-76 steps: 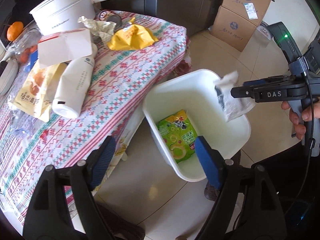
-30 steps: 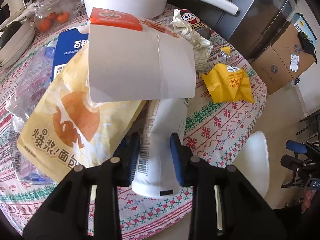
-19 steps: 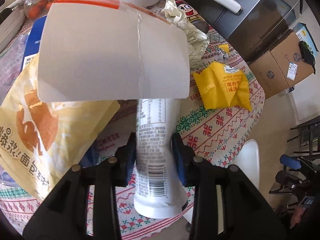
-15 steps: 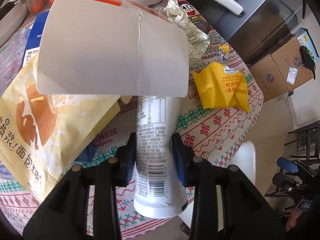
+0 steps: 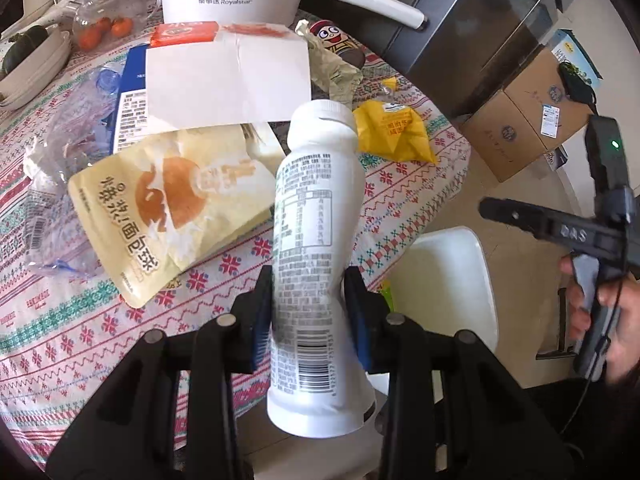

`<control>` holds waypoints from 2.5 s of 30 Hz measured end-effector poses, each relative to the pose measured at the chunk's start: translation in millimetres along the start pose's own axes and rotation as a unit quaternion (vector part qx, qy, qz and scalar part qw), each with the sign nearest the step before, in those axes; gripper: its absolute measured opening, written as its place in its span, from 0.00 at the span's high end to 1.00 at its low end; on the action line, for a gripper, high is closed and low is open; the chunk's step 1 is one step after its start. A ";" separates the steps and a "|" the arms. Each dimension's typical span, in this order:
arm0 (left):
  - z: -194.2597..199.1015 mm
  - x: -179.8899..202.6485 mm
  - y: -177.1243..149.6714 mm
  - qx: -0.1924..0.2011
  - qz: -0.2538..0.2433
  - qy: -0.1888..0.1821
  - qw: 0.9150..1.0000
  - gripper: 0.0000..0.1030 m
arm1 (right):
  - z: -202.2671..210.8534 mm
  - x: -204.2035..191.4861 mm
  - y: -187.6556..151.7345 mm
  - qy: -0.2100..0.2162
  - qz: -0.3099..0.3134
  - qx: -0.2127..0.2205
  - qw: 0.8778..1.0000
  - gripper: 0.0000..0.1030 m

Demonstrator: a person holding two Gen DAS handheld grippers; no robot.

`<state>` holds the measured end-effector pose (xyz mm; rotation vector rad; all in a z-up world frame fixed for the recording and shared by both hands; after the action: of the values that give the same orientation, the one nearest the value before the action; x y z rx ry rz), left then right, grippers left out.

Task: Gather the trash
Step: 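Grasp the white plastic bottle with the left gripper and lift it, then carry the white bottle toward the bin while the right gripper grasps the yellow packet, then drop the white bottle and yellow packet into the bin, opening both grippers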

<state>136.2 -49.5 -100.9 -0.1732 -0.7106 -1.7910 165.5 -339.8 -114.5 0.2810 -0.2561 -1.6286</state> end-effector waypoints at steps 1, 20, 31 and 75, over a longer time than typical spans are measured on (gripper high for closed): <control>9.2 1.0 -4.0 0.004 -0.003 -0.002 1.000 0.64 | -2.0 -3.4 4.5 0.002 0.000 0.002 1.000 0.29; 84.3 -45.3 -22.2 0.102 0.029 0.050 0.993 0.64 | -74.0 -32.2 74.2 0.066 -0.099 -0.002 0.993 0.29; 88.5 -50.9 -25.1 0.107 0.043 0.052 0.992 0.64 | -80.5 -51.5 69.4 0.059 -0.047 0.004 0.997 0.70; -77.1 126.5 -73.7 -0.106 -0.129 -0.034 0.985 0.64 | -2.3 74.7 -73.4 0.007 0.032 -0.024 0.999 0.76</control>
<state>43.2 -182.5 -133.3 -0.2972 -0.6115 -2.1188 92.0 -408.7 -143.1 0.2451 -0.2129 -1.5663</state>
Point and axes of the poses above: each gripper's, at about its wrist camera, not at the fingertips, and z roughly against the way its jaws point, x to its right, y to its top, the point moved 1 cm from there along -z, roughly the way its jaws point, and after that the axes turned 11 degrees about -y, right-handed, at the moved point
